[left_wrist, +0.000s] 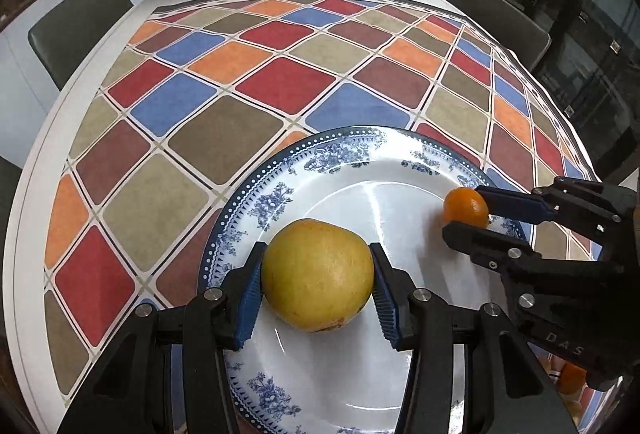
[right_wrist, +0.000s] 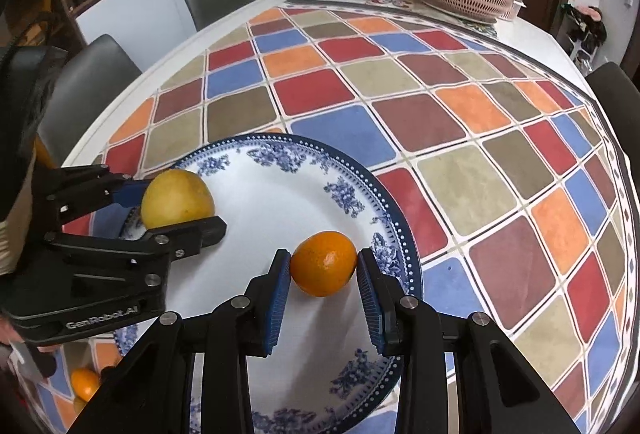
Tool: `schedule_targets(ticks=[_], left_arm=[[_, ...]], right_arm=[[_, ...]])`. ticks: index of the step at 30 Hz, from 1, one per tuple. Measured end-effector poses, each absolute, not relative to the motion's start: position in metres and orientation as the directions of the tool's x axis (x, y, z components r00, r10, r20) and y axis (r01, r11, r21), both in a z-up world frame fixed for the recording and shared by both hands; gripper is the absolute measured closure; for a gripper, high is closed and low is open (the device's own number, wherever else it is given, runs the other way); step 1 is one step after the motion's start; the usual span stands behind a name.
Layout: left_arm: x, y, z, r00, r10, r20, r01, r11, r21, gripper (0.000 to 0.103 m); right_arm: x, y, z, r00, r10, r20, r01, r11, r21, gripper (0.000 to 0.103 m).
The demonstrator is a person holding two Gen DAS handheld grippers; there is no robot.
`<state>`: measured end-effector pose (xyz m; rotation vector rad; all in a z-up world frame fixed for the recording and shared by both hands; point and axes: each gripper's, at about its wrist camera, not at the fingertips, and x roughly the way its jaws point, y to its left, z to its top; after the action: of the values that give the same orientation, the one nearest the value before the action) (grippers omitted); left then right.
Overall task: Organize fruits
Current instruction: 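Open both tools to release the pear and orange onto the plate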
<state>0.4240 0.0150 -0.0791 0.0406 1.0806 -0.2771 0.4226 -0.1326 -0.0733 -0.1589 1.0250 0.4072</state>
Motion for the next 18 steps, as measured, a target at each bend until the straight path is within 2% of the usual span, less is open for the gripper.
schedule_targets(ticks=[9,11,12,14,18], left_arm=[[0.428,0.012,-0.081,0.417,-0.212,-0.884,0.243,0.963,-0.117,0.054],[0.426,0.014,-0.078,0.419,-0.206,-0.884,0.231,0.966,-0.116,0.050],[0.425,0.015,-0.075,0.430,-0.203,-0.880,0.226,0.968,-0.113,0.048],[0.421,0.017,-0.066,0.449,-0.203,-0.870,0.224,0.968,-0.110,0.045],[0.403,0.020,-0.044,0.493,-0.167,-0.854,0.210,0.975,-0.070,0.044]], right_arm=[[0.425,-0.132,-0.077,0.446,0.258,-0.857,-0.395,0.916,0.070,0.068],[0.425,-0.133,-0.077,0.442,0.264,-0.857,-0.390,0.917,0.082,0.067],[0.425,-0.134,-0.077,0.442,0.266,-0.857,-0.386,0.918,0.087,0.066],[0.422,-0.136,-0.072,0.455,0.260,-0.852,-0.378,0.922,0.080,0.057],[0.411,-0.137,-0.058,0.495,0.240,-0.835,-0.380,0.924,0.041,0.057]])
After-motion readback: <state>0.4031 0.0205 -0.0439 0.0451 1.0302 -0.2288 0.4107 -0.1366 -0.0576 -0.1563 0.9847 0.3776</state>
